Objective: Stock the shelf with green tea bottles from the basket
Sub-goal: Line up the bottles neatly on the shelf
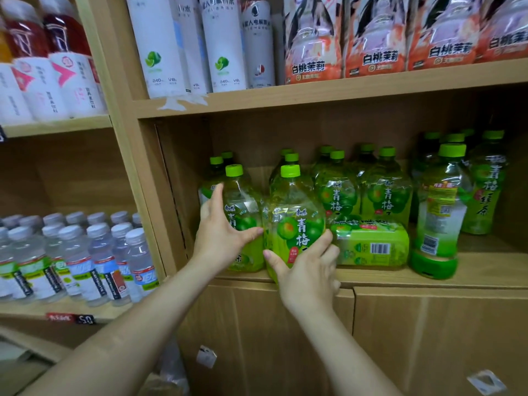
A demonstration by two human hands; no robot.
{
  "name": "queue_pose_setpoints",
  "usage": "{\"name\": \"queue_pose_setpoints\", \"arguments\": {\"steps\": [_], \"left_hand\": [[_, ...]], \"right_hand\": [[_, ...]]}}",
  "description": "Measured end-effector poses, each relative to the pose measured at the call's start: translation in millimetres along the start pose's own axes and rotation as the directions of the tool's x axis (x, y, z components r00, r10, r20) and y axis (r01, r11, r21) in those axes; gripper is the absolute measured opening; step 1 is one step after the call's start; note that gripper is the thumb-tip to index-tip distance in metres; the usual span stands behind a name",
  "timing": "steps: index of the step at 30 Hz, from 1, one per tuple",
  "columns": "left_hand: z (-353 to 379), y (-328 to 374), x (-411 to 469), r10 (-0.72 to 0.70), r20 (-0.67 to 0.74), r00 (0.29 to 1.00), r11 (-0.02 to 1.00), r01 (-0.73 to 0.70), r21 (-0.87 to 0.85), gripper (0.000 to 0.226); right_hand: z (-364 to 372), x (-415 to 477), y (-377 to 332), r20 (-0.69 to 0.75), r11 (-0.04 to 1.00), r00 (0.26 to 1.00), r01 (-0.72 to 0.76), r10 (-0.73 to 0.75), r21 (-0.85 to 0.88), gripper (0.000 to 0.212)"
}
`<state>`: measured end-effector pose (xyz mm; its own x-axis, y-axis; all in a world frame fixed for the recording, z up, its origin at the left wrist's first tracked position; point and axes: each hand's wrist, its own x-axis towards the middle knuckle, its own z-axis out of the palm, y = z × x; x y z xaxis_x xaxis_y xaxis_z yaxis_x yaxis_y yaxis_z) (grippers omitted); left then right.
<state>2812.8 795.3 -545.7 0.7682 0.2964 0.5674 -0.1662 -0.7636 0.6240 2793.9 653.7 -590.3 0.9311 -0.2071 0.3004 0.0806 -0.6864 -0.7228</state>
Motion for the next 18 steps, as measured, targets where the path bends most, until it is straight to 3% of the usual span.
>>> {"name": "queue_pose_setpoints", "arguments": {"steps": [6, 9, 13, 18], "left_hand": [[-4.0, -2.6, 8.2, -0.095, 0.012, 0.995, 0.967, 0.089, 0.239, 0.112], [-12.6, 18.7, -8.5, 0.125, -0.058, 0.990, 0.967, -0.108, 0.230, 0.095], [-15.3, 75.6, -46.2, 0.575, -0.050, 0.817, 0.816, -0.567, 0.110, 0.054], [21.1, 151.1, -93.8, 0.810, 0.107, 0.576, 0.586, -0.797, -0.148, 0.025]], "right_hand": [[5.5, 5.1, -3.4, 0.098, 0.999, 0.994, 0.040, -0.043, 0.028, 0.119], [-6.9, 6.3, 5.7, 0.191, 0.996, 0.978, 0.072, -0.080, 0.052, 0.119], [-53.8, -0.6, 25.9, 0.190, 0.980, 0.962, 0.187, -0.197, 0.071, 0.097], [-167.2, -17.7, 74.4, 0.176, 0.939, 0.923, 0.342, -0.343, 0.033, 0.041]]}}
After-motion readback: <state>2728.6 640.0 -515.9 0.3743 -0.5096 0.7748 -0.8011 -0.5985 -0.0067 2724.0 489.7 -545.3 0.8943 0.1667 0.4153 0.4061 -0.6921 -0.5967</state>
